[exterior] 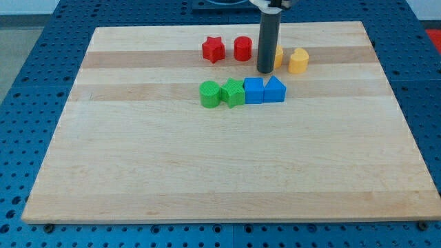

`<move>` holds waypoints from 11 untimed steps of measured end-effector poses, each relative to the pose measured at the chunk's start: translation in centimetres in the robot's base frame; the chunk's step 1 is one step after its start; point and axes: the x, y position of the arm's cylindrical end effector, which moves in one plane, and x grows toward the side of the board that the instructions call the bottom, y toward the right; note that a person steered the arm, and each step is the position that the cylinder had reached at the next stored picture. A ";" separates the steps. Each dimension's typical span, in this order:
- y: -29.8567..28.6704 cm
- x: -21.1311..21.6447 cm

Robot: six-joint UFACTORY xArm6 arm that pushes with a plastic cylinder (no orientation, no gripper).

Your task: Slide the yellow hexagon towards the red circle

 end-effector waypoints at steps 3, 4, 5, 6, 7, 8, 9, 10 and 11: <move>1.5 -1.5; 2.0 -2.2; 3.0 -2.3; 5.0 -2.3; 6.5 -2.8; 6.6 -4.2; 6.6 -4.9; 6.2 -4.9; 5.8 -4.9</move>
